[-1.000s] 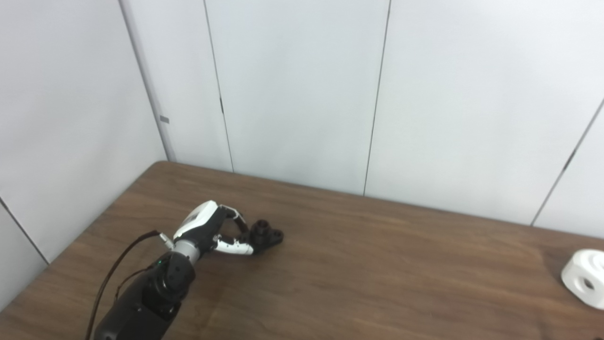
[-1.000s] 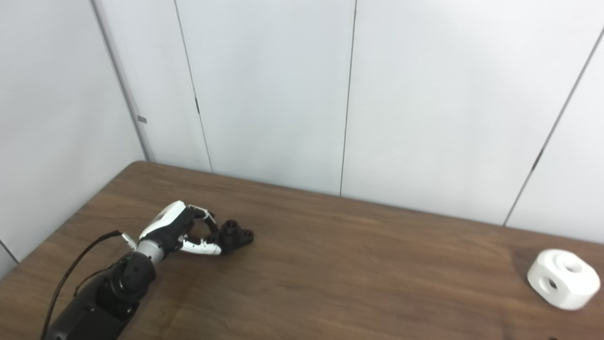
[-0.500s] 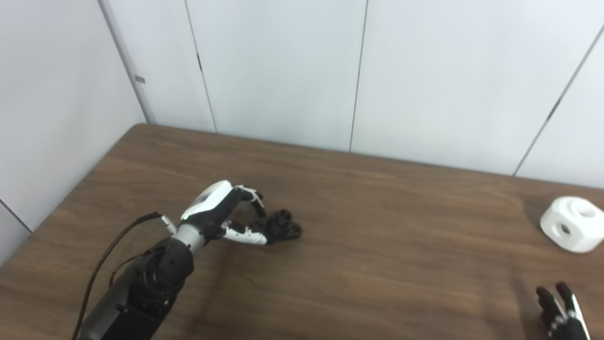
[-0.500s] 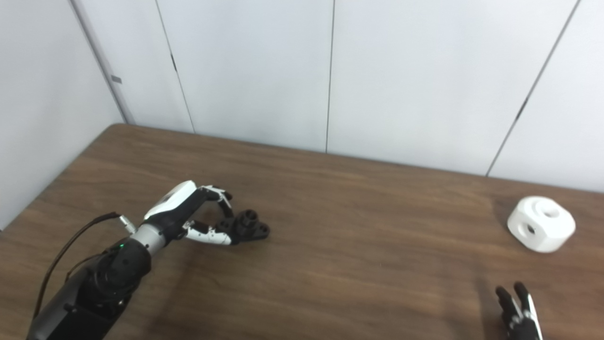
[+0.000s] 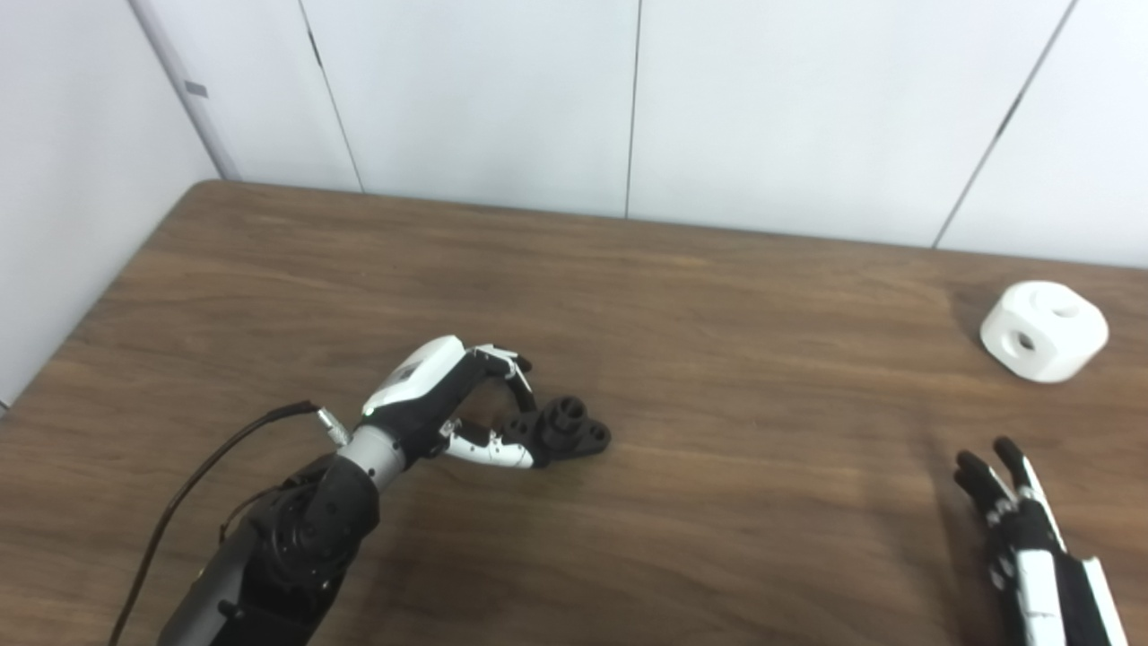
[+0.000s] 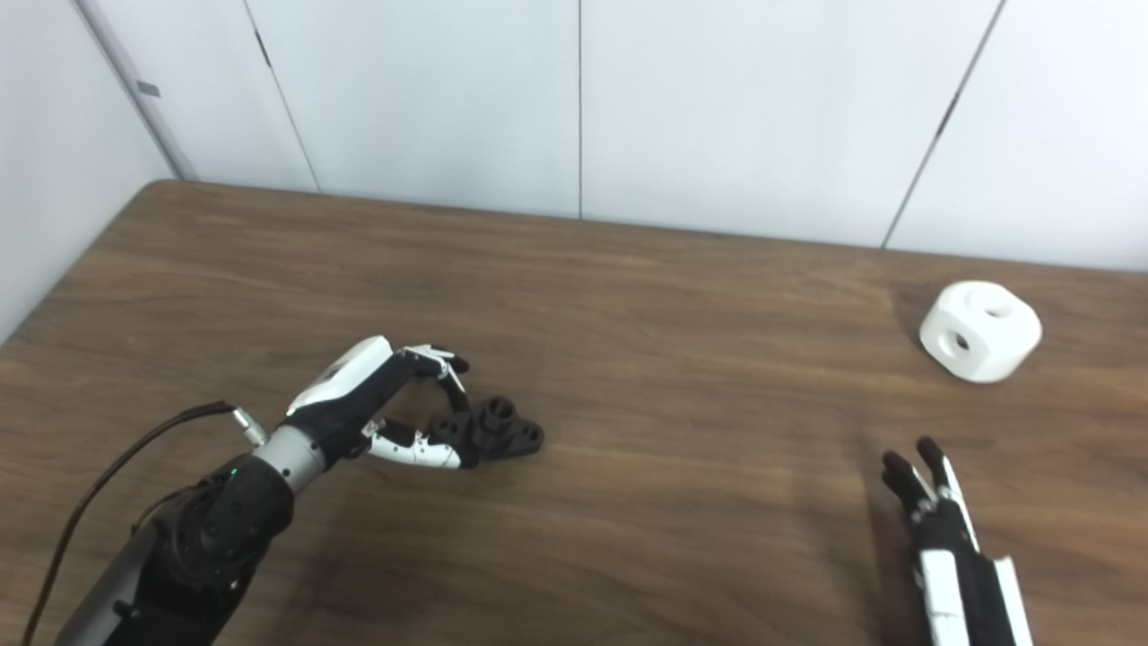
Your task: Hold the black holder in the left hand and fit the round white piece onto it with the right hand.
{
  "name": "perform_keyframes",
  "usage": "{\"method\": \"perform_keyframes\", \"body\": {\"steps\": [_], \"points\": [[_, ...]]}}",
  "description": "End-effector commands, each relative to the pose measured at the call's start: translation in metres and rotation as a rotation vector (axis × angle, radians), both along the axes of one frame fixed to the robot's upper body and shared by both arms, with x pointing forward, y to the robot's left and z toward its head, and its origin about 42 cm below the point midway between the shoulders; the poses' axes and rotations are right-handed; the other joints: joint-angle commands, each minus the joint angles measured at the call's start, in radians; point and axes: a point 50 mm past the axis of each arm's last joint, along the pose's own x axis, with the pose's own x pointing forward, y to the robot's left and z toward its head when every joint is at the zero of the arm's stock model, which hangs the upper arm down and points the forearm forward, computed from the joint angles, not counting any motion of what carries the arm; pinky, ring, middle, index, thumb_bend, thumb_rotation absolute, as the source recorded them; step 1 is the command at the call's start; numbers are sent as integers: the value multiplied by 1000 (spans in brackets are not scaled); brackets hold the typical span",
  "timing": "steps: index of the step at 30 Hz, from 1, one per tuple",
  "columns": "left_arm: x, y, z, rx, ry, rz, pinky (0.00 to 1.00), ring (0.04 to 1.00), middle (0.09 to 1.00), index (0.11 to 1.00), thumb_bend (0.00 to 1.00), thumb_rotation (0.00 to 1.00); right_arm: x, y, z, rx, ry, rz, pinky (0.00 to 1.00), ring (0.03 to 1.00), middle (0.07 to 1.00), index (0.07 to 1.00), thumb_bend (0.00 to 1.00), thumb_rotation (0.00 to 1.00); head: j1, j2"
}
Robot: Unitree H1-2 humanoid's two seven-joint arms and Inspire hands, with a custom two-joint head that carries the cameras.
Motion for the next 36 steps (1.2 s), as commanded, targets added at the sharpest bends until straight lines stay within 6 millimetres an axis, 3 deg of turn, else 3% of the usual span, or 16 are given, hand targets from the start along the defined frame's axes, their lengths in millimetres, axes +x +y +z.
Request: {"method": "perform_keyframes", "body": {"steps": [1, 4, 7, 18, 36], "points": [[-4, -7, 4, 4, -34, -47, 911, 932, 826, 485, 522, 49, 2, 10, 9, 19, -42, -5, 1000, 916, 891, 955, 607, 947, -4, 3], [-9, -16, -2, 6, -26, -77, 937, 928, 821, 485, 523, 50, 4, 13, 11, 19, -42, -5, 1000, 905, 888, 953, 601, 952, -10, 15], [-16, -30, -9, -15, -14, -106, 883, 923, 818, 485, 523, 50, 4, 15, 13, 12, -33, -8, 1000, 907, 887, 954, 609, 957, -6, 16], [-43, -72, -37, -64, -13, -192, 954, 906, 809, 484, 524, 54, 4, 19, 21, 17, -43, -5, 1000, 894, 876, 952, 583, 958, -20, 49], [-60, -74, -43, -75, -30, -230, 951, 909, 812, 485, 523, 50, 6, 28, 29, 3, -33, -13, 1000, 910, 867, 937, 622, 963, -137, 115]]}}
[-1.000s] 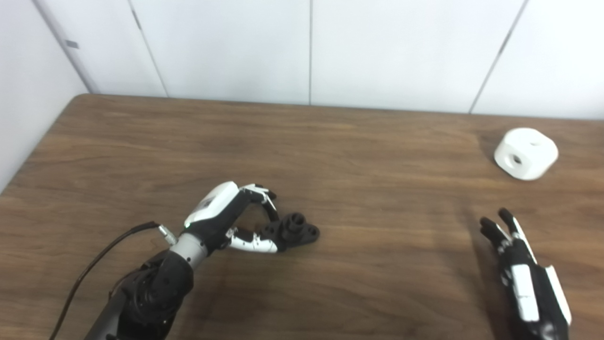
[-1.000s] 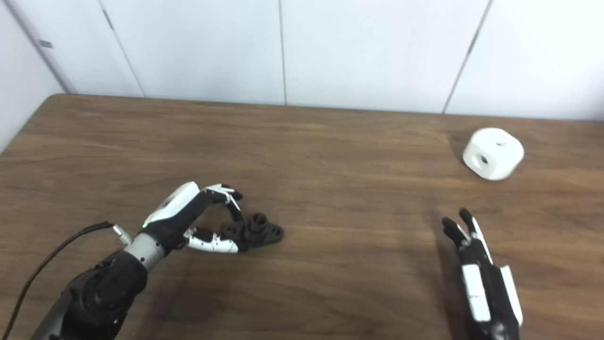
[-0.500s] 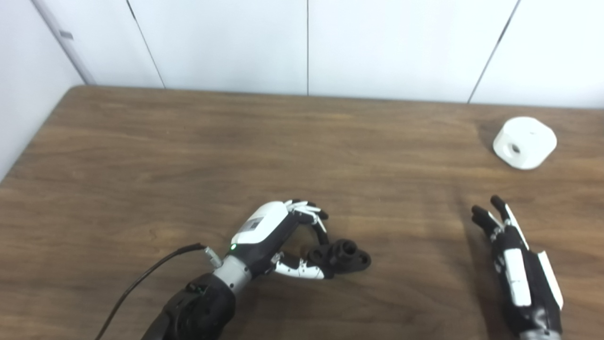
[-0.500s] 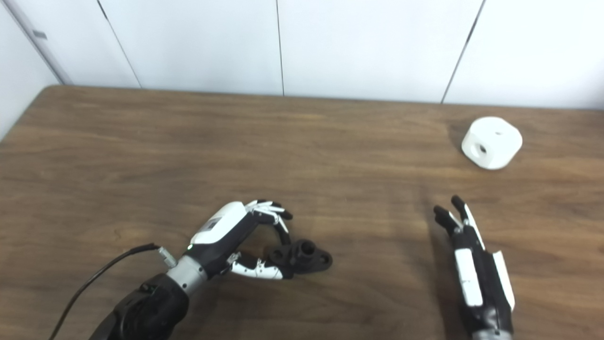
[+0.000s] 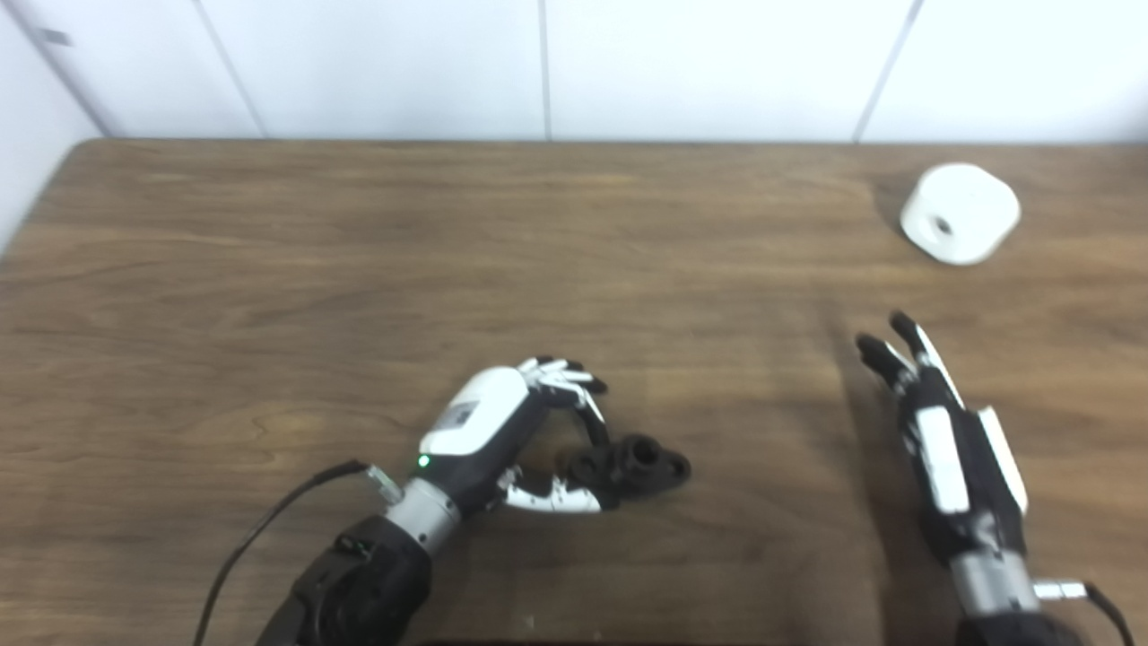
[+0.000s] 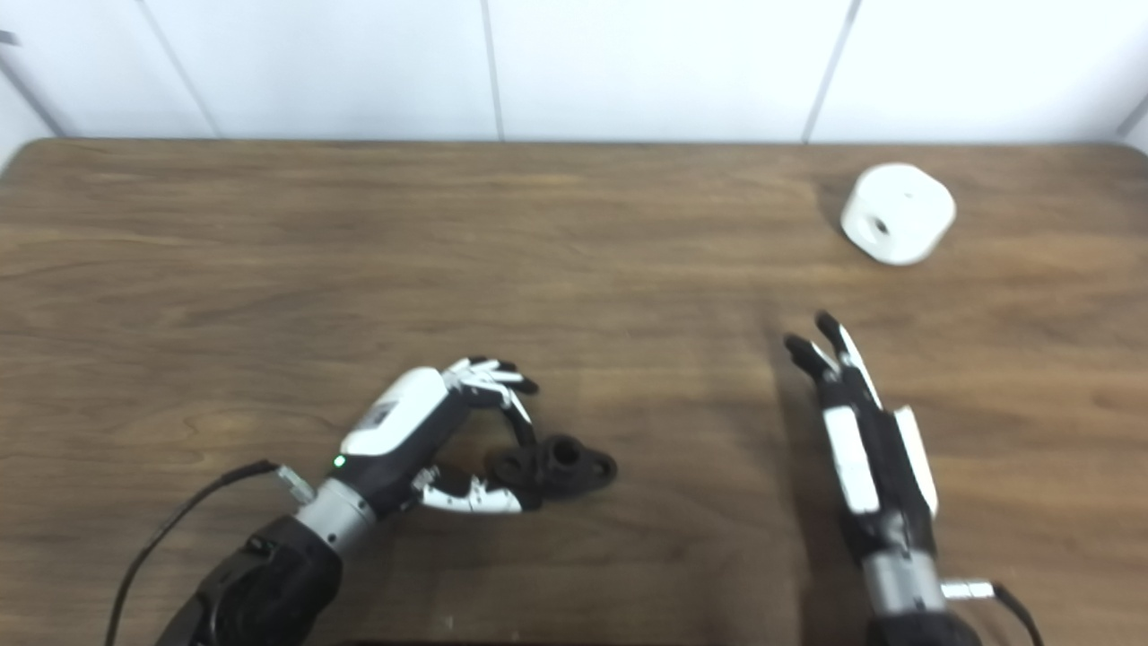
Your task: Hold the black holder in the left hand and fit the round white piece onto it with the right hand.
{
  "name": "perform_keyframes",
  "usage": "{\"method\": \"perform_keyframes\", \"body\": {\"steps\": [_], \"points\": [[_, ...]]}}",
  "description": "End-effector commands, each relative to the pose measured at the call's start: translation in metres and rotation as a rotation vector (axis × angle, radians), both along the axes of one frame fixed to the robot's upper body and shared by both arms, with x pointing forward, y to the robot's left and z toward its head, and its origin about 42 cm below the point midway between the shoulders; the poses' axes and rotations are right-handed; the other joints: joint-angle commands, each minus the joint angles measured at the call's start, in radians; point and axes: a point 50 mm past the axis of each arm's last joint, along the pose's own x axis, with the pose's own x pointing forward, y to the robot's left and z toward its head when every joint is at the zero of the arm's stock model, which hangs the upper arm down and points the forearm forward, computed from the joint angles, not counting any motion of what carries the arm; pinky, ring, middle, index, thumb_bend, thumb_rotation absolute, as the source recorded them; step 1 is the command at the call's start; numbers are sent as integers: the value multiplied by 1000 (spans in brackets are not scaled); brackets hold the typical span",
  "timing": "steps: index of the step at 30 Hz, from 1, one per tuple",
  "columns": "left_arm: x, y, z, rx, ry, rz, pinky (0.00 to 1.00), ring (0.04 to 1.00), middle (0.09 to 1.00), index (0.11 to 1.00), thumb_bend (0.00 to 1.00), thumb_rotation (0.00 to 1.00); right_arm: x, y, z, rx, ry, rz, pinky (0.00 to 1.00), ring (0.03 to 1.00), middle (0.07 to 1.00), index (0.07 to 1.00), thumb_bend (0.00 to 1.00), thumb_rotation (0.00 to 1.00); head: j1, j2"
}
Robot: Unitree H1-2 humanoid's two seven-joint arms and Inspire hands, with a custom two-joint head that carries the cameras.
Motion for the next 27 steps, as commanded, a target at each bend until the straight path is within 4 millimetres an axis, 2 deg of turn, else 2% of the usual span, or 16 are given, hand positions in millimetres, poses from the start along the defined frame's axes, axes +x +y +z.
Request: {"method": "perform_keyframes", "body": {"steps": [1, 9, 12, 20, 27], "points": [[-6, 2, -5, 18, 24, -14, 953, 907, 811, 485, 522, 50, 4, 12, 14, 36, -73, -18, 1000, 906, 866, 935, 620, 961, -3, 3], [-8, 6, -12, 35, 23, -25, 936, 897, 809, 485, 522, 49, 5, 15, 17, 30, -76, -47, 1000, 910, 880, 938, 593, 966, -41, 5], [-7, 8, -16, 36, 26, -25, 938, 896, 809, 485, 522, 49, 8, 15, 21, 8, -94, -53, 1000, 939, 887, 945, 579, 968, -60, 0], [-6, 15, -27, 93, -6, -37, 931, 886, 798, 485, 522, 48, 23, 9, 43, -23, -162, -79, 1000, 943, 909, 956, 614, 935, -96, -14], [-7, 17, -34, 150, -42, -45, 921, 882, 790, 485, 523, 48, 26, -3, 61, -46, -185, -108, 1000, 926, 894, 938, 613, 929, -106, -23]]}}
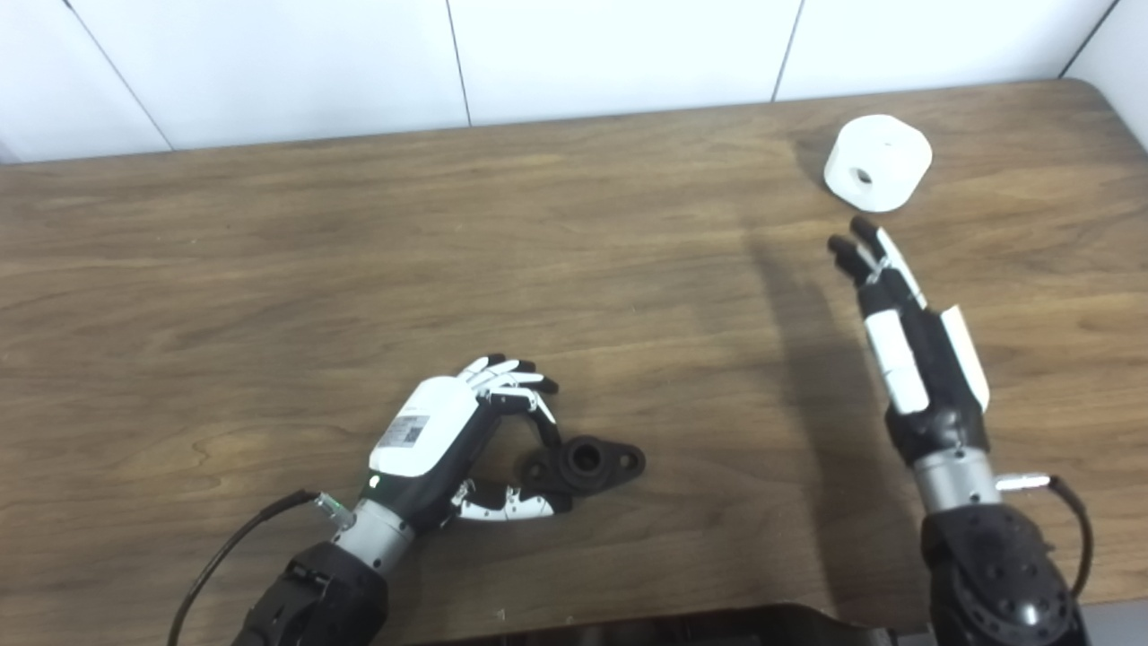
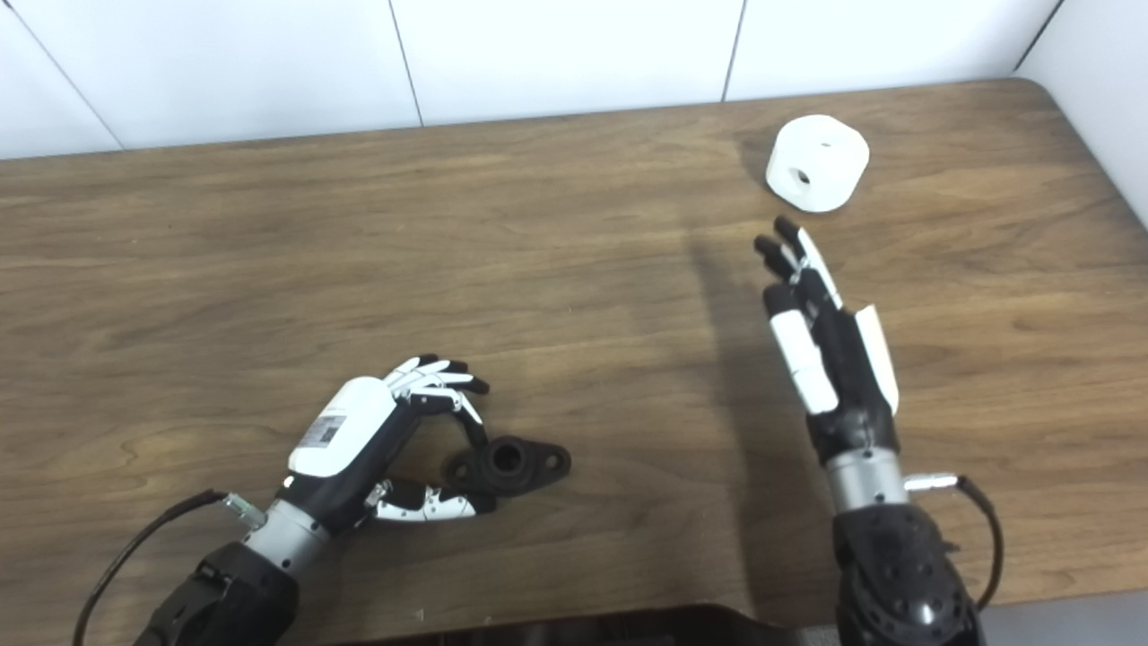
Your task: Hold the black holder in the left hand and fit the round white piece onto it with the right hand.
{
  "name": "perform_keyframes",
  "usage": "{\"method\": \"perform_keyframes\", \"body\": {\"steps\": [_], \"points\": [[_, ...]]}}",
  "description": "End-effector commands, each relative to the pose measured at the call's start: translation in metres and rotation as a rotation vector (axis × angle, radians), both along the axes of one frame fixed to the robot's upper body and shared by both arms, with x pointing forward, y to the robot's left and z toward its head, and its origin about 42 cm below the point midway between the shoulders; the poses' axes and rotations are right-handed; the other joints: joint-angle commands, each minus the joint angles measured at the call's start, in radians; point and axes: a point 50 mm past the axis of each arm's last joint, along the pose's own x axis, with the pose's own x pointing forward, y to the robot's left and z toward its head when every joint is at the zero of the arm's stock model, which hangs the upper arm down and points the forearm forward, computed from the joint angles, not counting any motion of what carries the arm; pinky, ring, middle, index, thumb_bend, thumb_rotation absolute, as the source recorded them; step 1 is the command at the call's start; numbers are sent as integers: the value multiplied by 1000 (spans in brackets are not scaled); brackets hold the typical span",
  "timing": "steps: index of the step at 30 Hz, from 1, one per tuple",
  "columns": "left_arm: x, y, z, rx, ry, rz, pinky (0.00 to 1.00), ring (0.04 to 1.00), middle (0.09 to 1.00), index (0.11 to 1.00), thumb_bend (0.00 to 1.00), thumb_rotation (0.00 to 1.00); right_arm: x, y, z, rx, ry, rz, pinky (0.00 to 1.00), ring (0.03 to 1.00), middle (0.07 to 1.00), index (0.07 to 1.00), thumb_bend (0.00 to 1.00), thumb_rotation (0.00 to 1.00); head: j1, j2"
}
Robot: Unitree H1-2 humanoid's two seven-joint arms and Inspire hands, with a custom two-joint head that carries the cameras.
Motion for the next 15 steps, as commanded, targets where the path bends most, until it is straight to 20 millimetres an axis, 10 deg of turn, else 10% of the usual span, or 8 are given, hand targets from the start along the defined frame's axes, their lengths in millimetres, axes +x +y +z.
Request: {"method": "perform_keyframes", "body": {"steps": [1, 15], "points": [[-4, 7, -18, 73, 62, 9, 921, 884, 791, 485, 523, 48, 3, 2, 18, 10, -84, -10, 1000, 921, 893, 940, 608, 941, -1, 1], [-3, 7, -25, 135, 50, 5, 907, 882, 792, 485, 522, 48, 10, -16, 38, -41, -147, -27, 976, 917, 894, 940, 571, 929, -24, -47]]}}
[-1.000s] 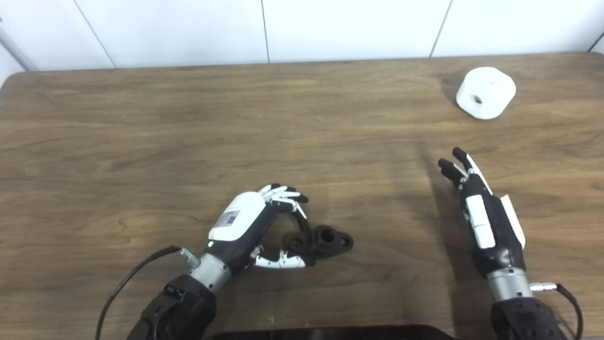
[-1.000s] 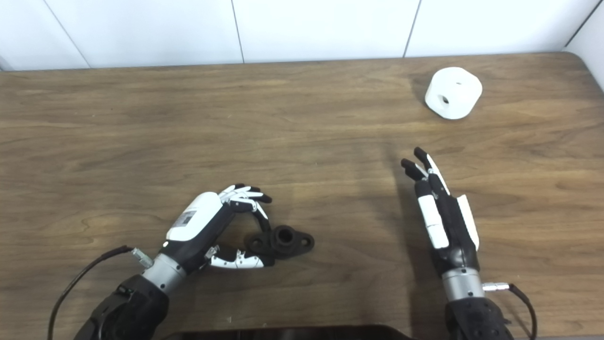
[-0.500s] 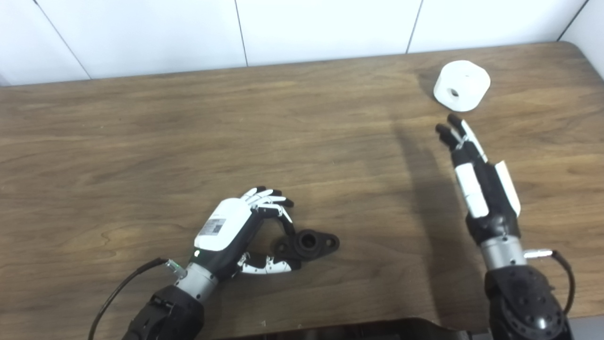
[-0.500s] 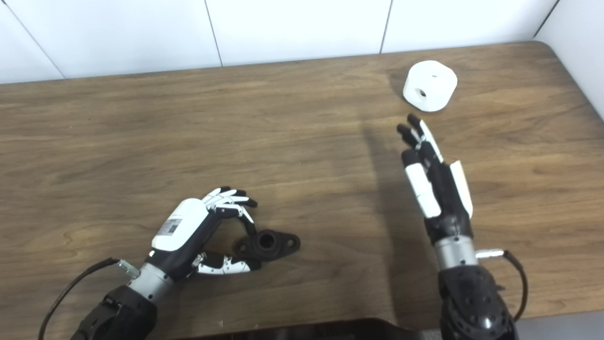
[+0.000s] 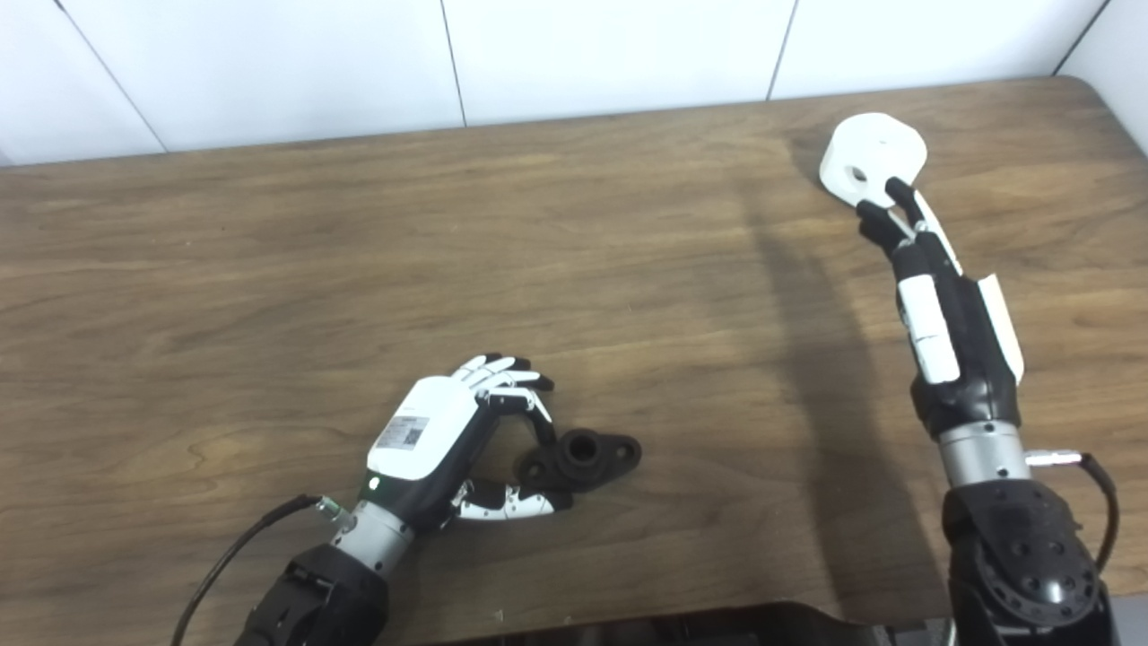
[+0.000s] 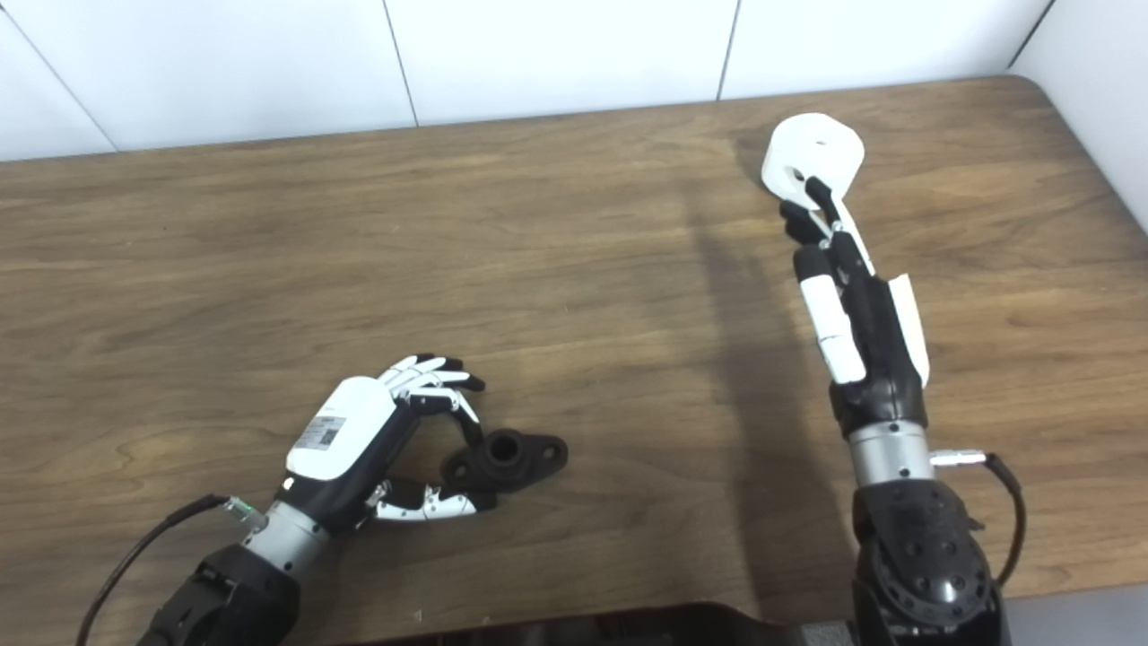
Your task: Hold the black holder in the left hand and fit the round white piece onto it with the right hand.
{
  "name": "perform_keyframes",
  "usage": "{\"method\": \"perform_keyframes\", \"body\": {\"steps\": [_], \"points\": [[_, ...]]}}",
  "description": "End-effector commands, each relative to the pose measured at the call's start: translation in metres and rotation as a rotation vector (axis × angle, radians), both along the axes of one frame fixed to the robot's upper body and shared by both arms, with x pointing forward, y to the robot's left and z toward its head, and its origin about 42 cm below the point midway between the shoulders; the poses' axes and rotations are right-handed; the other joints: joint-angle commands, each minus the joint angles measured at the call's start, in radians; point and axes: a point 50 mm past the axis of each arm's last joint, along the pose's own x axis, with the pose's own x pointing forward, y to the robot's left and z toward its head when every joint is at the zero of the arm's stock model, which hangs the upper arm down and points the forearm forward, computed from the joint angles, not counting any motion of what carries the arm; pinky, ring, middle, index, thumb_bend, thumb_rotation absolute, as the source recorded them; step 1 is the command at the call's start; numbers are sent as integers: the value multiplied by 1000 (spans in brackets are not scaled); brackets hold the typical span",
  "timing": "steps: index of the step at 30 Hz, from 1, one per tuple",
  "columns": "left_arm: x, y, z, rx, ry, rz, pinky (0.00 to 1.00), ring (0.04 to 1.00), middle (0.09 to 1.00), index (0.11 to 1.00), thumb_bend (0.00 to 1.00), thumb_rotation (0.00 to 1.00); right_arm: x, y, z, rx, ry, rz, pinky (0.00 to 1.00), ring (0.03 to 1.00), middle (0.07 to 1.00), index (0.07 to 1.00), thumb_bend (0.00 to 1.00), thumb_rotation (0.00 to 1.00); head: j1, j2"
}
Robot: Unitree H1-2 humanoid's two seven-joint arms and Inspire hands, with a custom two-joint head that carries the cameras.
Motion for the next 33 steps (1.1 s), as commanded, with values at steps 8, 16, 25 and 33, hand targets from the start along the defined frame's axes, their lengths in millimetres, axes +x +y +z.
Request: {"method": "perform_keyframes", "body": {"steps": [8, 16, 25, 33], "points": [[-7, 8, -20, 91, 95, 6, 903, 879, 791, 485, 523, 49, 24, -13, 42, -61, -89, 5, 993, 965, 915, 925, 612, 827, -17, -12], [-9, 9, -19, 87, 113, 2, 903, 886, 802, 485, 522, 48, 48, -27, 68, -285, -90, -45, 943, 931, 918, 942, 612, 810, -44, -41], [-12, 9, -20, 101, 117, 3, 900, 885, 800, 485, 522, 48, 70, -48, 84, -487, -13, -82, 979, 979, 968, 963, 693, 559, -53, -82], [-16, 7, -22, 81, 134, 12, 889, 879, 794, 485, 522, 48, 103, -76, 95, -666, 86, -157, 872, 978, 993, 946, 859, 471, -57, -119]]}}
